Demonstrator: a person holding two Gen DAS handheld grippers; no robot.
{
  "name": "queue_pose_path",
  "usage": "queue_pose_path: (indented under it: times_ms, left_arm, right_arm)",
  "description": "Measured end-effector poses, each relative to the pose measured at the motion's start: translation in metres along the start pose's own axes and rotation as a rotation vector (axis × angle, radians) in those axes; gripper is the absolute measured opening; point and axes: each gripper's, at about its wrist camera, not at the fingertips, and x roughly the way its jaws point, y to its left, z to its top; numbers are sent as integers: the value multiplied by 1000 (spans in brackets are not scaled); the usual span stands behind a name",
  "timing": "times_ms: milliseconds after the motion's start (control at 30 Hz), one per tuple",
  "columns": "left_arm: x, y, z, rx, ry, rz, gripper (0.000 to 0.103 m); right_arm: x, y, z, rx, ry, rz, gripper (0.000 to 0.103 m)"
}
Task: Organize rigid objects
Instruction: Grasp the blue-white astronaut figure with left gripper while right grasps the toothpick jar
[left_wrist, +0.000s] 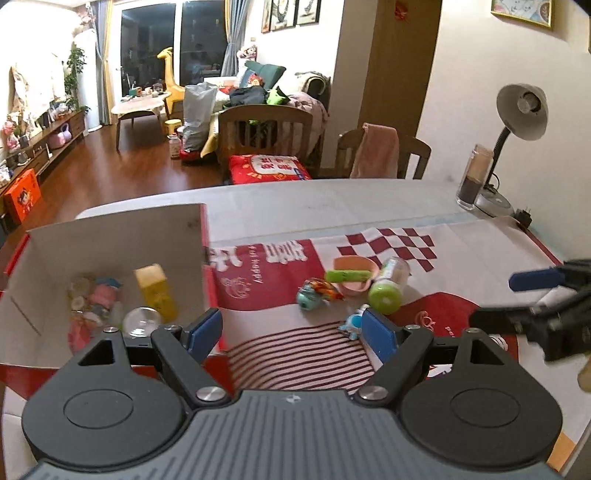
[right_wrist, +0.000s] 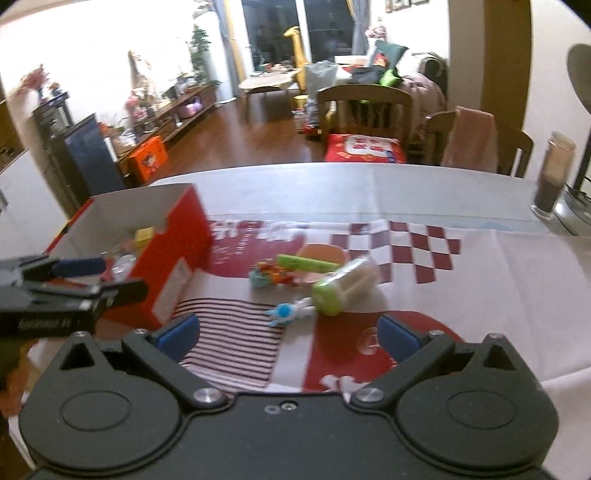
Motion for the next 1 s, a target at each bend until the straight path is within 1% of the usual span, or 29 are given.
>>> queue_pose_path:
  times_ms: [133, 267, 467, 600, 733, 800, 867, 1000]
  left_arm:
    - [15, -21, -5, 34, -8, -6, 82]
    - [34, -38, -9, 51, 6, -17, 82]
    - [63, -55, -15, 63, 40, -33, 82]
    - [81, -63, -19, 85, 52, -17, 82]
    - [102, -68, -21, 87, 81, 4, 82]
    - [112, -71, -24, 92, 108, 13, 82]
    - [122, -74, -25, 95, 130, 16, 82]
    - [138, -78, -26, 102, 148, 22, 82]
  right_arm:
    - [16, -19, 3, 14, 11, -36, 103]
    - [32, -32, 5, 1, 30, -39, 103]
    - [52, -40, 7, -118, 42, 7, 103]
    - [66, -44, 9, -181, 55, 28, 103]
    - [85, -47, 11, -268, 80, 20, 102]
    - [95, -51, 12, -301, 93, 22, 102]
    - [103, -54, 14, -320, 103, 39, 102]
    - [117, -55, 18, -366, 102, 69, 102]
